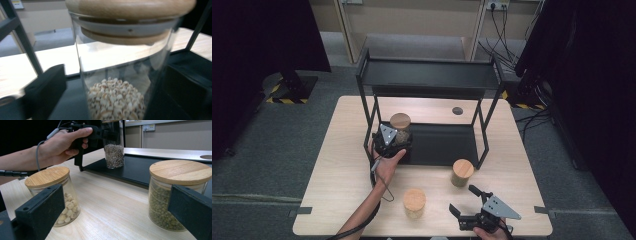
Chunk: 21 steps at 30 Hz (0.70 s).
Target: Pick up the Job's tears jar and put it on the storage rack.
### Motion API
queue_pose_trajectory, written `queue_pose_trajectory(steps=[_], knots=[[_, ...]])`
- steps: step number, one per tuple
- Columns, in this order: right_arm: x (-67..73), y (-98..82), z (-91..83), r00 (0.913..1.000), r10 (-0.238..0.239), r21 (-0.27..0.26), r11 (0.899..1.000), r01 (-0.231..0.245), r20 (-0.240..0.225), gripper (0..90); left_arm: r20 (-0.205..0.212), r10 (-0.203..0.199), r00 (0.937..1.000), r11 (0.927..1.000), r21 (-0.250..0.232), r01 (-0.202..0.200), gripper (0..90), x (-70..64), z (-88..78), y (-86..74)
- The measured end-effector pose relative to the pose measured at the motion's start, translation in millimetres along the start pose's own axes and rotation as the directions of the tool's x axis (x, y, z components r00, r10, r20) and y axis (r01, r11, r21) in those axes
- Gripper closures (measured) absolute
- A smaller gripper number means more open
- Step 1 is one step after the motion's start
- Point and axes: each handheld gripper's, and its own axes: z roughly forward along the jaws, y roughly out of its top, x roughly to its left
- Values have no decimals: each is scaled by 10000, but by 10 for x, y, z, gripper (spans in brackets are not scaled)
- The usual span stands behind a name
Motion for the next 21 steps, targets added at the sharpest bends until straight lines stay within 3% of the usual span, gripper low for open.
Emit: queue_pose_trajectory(steps=[13, 21], knots=[[6, -3, 4, 10000, 27, -11, 10000, -27, -11, 15, 531, -7, 9986, 9999, -116, 13, 10, -15, -248, -8], [10, -2, 10, 10000, 46, 0, 10000, -46, -15, 15, 890, 297, 9956, 9989, -383, -264, 10, 1, -502, -10]])
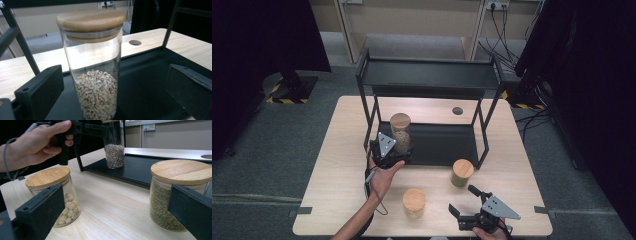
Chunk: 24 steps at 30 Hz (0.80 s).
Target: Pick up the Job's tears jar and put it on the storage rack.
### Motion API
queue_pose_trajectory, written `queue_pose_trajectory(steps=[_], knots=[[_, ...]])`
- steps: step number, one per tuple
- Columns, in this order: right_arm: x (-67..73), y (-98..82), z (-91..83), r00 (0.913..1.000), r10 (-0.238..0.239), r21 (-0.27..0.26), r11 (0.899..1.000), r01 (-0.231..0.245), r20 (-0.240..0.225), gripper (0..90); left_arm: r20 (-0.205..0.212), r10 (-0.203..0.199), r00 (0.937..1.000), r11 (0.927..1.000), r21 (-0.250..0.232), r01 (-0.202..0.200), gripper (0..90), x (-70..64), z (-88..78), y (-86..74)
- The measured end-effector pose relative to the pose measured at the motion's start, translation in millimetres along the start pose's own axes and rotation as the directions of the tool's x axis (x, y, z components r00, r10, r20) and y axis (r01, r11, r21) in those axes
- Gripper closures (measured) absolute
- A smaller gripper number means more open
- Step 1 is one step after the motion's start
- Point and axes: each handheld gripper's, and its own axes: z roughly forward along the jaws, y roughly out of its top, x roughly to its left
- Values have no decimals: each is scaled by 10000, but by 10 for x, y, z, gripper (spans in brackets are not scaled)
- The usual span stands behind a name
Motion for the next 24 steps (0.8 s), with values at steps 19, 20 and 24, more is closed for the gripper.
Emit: queue_pose_trajectory(steps=[19, 20, 24], knots=[[8, -2, 5, 10000, -12, 16, 10000, 12, 23, 15, 807, -59, 9967, 9994, -346, 87, 10, 78, -485, -231], [8, -2, 4, 10000, -2, 18, 10000, 2, 33, 15, 815, -144, 9966, 9992, -349, 173, 11, 83, -508, -251], [7, -1, 10, 10000, 10, 43, 10000, -10, 30, 15, 879, -111, 9961, 9993, -333, 141, 10, 79, -582, -317]])
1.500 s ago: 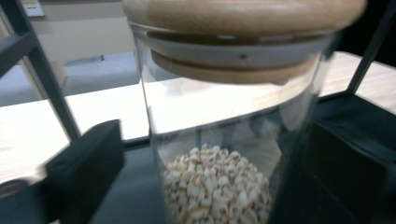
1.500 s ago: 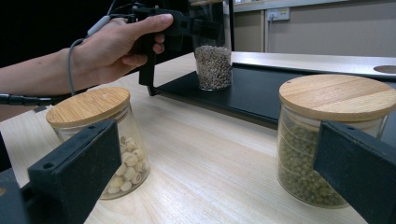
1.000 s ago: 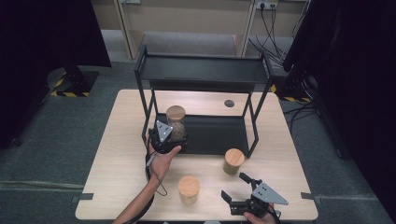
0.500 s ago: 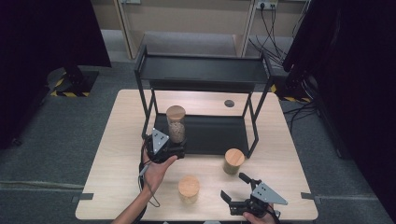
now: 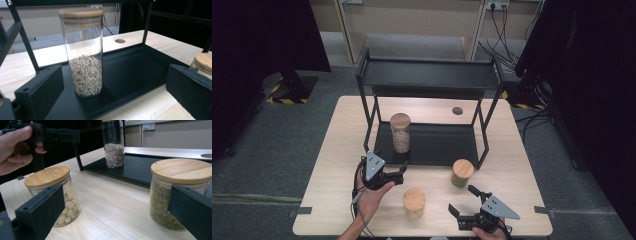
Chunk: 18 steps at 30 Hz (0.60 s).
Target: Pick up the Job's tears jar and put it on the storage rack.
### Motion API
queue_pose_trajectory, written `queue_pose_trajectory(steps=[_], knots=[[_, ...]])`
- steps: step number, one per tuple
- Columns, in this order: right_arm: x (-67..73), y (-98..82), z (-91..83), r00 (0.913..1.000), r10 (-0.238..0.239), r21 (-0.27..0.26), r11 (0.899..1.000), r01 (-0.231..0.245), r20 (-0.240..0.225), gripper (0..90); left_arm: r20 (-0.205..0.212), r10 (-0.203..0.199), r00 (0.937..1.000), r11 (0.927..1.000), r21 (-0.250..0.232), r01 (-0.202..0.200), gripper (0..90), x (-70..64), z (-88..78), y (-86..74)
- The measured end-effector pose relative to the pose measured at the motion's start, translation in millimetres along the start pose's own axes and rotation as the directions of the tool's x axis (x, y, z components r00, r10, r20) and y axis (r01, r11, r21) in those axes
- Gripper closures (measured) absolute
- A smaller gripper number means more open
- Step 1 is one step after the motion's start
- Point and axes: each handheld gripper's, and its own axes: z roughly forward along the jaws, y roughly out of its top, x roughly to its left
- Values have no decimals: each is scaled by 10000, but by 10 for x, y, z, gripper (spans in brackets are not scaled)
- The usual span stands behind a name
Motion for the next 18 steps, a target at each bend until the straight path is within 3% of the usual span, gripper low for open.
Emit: queue_pose_trajectory(steps=[15, 18], knots=[[7, -1, 2, 10000, -26, 5, 10000, 26, 6, 15, 456, 271, 9986, 9996, 79, -275, 11, -119, -234, -183], [8, -1, 2, 10000, -30, 9, 10000, 30, 4, 15, 492, 178, 9986, 9997, 140, -185, 10, -121, -254, -210]])
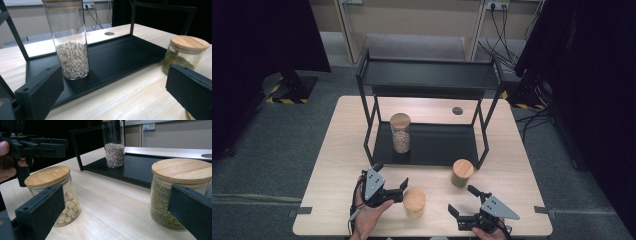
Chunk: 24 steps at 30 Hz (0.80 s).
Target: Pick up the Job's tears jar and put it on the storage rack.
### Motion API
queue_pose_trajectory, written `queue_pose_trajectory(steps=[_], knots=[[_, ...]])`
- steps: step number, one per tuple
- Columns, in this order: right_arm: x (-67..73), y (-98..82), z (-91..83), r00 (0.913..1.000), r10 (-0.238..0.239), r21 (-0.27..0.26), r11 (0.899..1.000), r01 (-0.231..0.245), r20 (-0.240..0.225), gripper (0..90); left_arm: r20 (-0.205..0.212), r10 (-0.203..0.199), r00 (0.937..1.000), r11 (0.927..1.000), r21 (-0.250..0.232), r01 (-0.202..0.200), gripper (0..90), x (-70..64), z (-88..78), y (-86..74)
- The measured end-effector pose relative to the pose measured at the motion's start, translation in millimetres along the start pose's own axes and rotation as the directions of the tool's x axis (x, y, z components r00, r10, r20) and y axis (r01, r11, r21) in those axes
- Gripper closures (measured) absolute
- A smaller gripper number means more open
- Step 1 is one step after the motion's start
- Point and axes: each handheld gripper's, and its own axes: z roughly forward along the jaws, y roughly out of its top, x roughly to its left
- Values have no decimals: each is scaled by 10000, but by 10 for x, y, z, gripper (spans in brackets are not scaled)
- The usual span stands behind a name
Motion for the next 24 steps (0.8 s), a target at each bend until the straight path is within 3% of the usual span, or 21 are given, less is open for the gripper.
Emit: queue_pose_trajectory(steps=[20, 24], knots=[[4, 0, 2, 10000, -10, 22, 10000, 10, 8, 16, 250, 27, 9997, 10000, 10, -27, 10, -65, -300, -152], [5, 1, 0, 10000, -38, 17, 10000, 38, 10, 16, 243, 81, 9997, 9997, -221, -75, 11, -101, -338, -223]])
